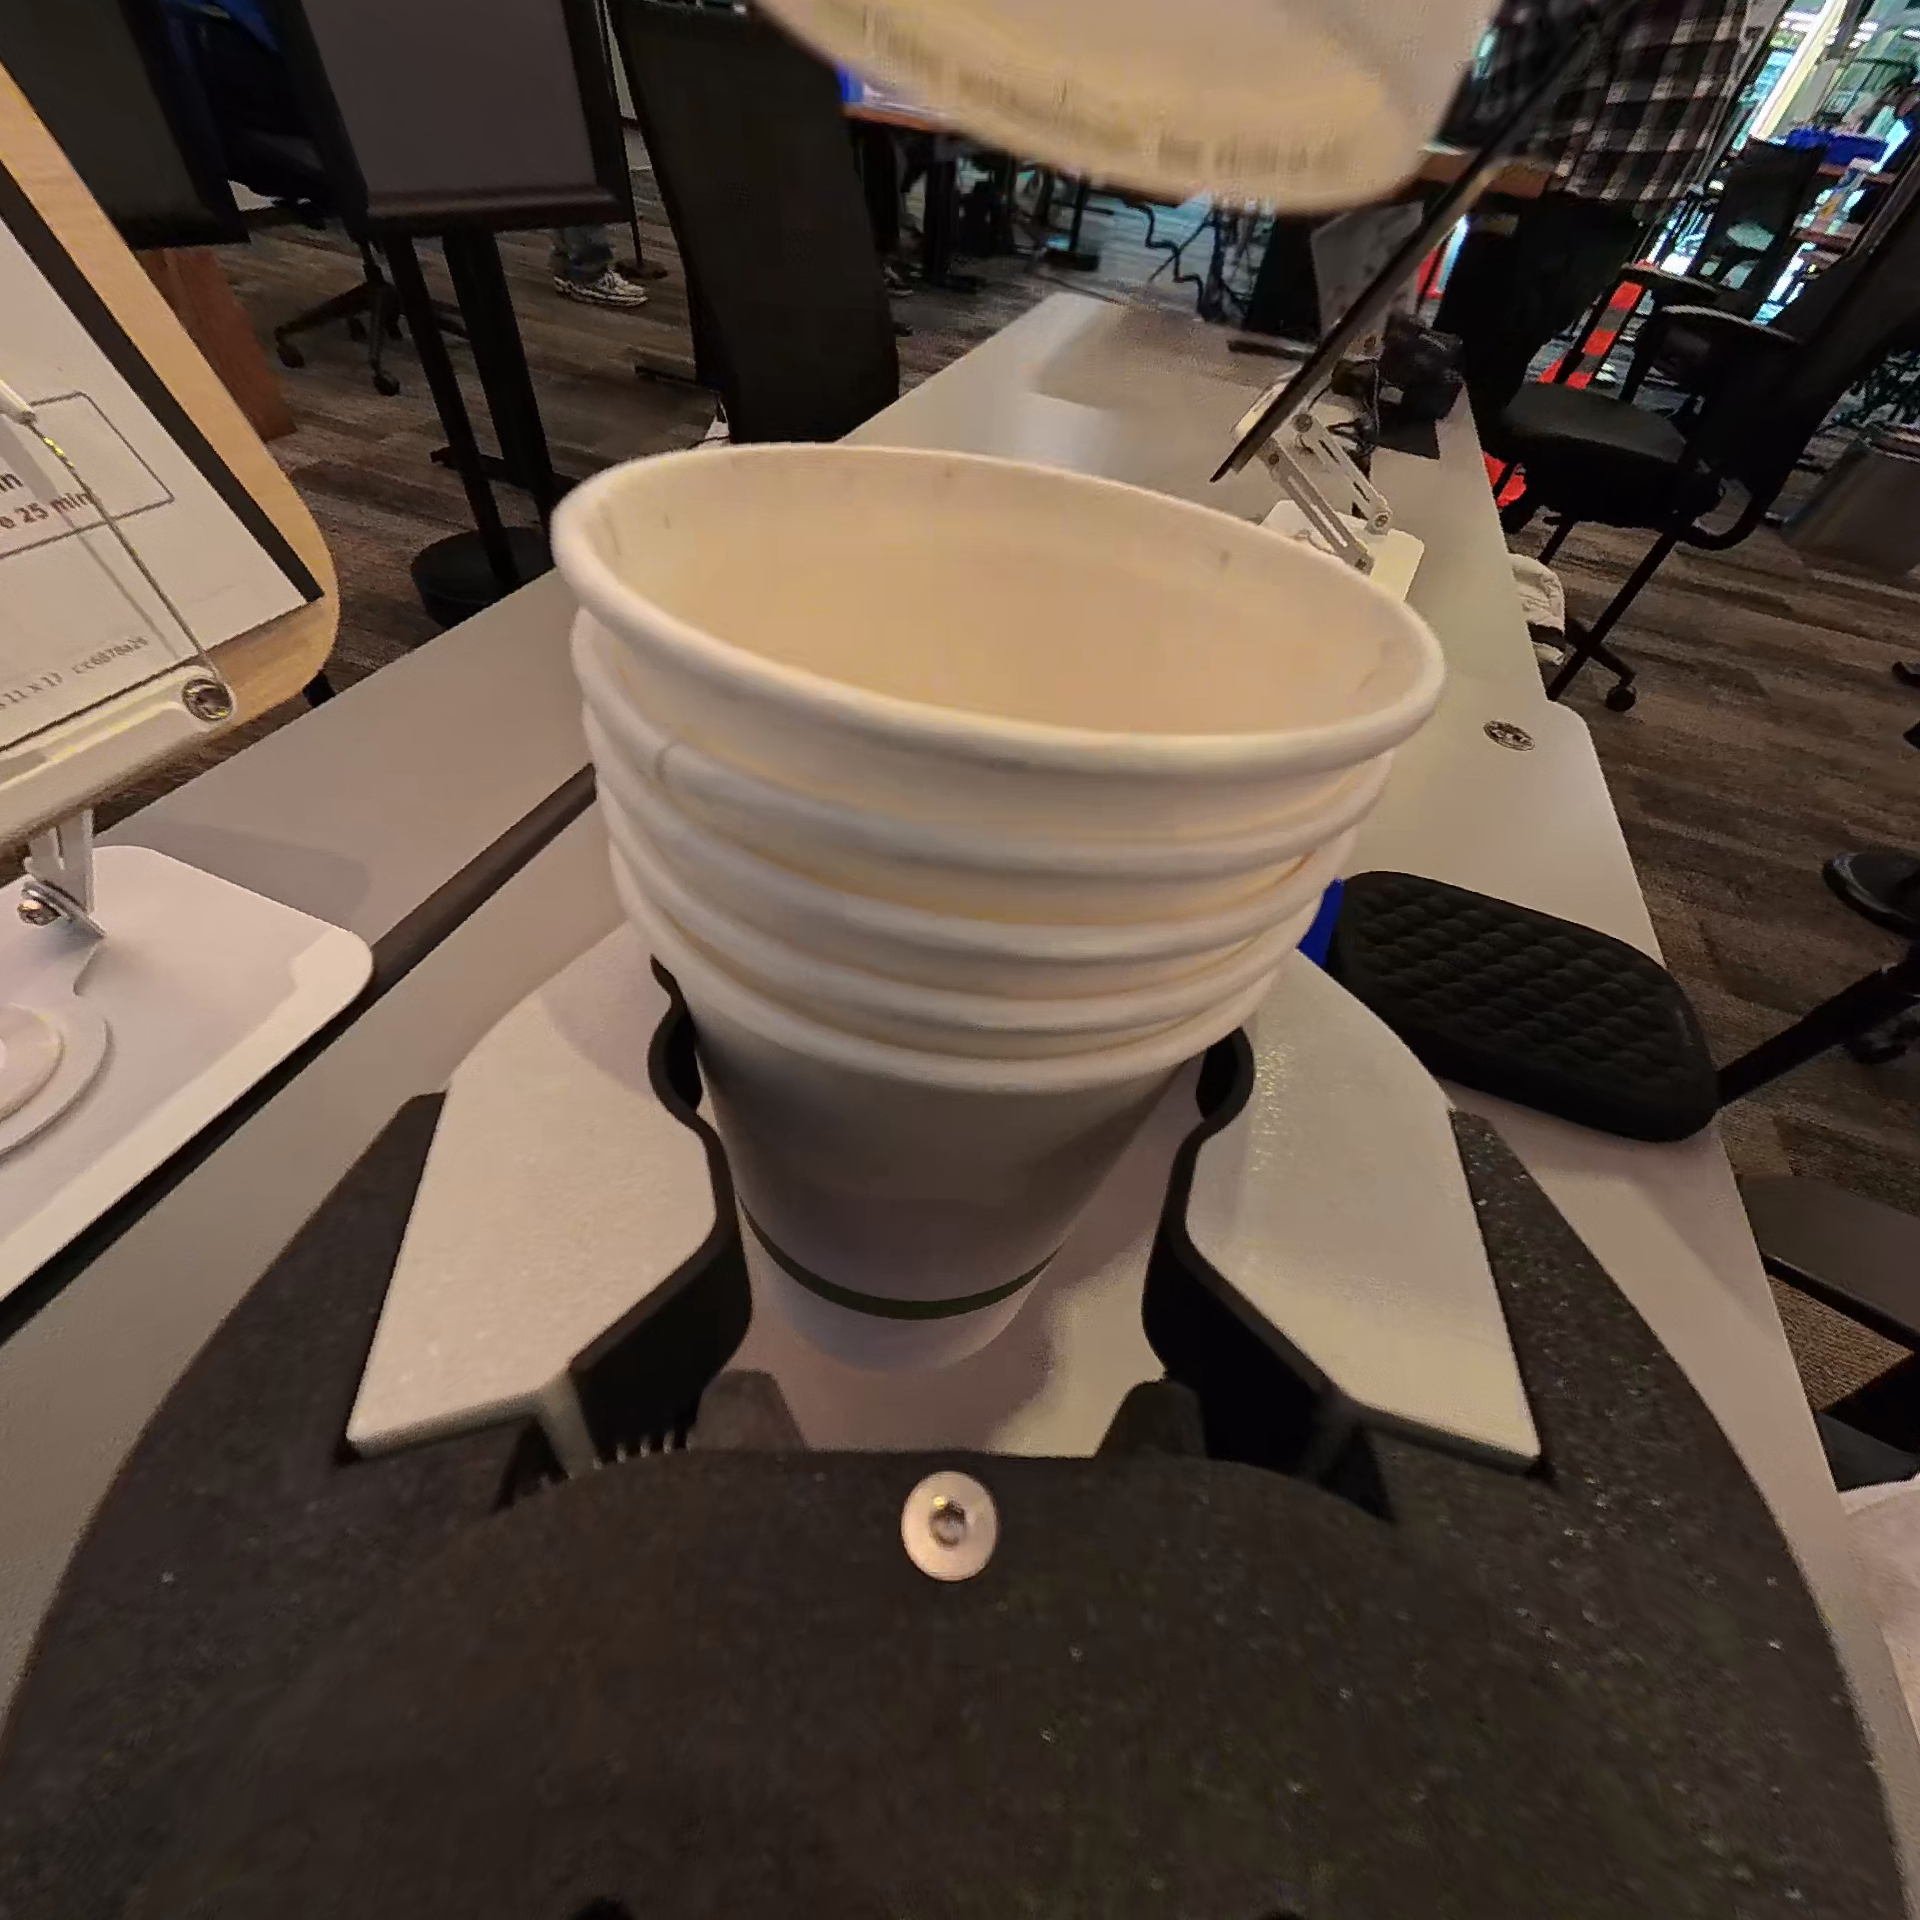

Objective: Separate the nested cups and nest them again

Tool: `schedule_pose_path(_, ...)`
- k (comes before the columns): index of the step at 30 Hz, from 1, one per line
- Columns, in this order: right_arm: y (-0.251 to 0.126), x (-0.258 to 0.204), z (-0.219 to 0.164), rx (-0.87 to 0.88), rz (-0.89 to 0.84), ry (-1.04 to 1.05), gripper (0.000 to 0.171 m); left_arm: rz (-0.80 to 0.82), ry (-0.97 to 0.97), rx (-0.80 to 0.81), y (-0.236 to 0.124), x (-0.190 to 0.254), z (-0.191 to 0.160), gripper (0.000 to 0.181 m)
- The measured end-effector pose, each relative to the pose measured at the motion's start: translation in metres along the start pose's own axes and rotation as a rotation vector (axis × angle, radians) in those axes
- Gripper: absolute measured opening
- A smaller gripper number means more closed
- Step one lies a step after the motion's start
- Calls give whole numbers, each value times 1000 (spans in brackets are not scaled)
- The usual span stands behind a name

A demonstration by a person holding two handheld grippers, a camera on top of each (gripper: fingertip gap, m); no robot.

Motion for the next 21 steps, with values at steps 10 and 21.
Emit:
schedule_pose_path(10,-25,56,-121,-92,-194,327,3,10,-27,47,-17,-10,10,95)
schedule_pose_path(21,83,68,-295,-358,-194,624,3,18,-22,81,-29,-12,19,95)
Point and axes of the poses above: each gripper's, where its closed fingertips meet, y out along the fingers, z out of its top, x = y × z across the jaws, the point moved 5 cm from there along -y, back along the fingers, and after that the axes turned 8 degrees about z, right-handed, at the moved point
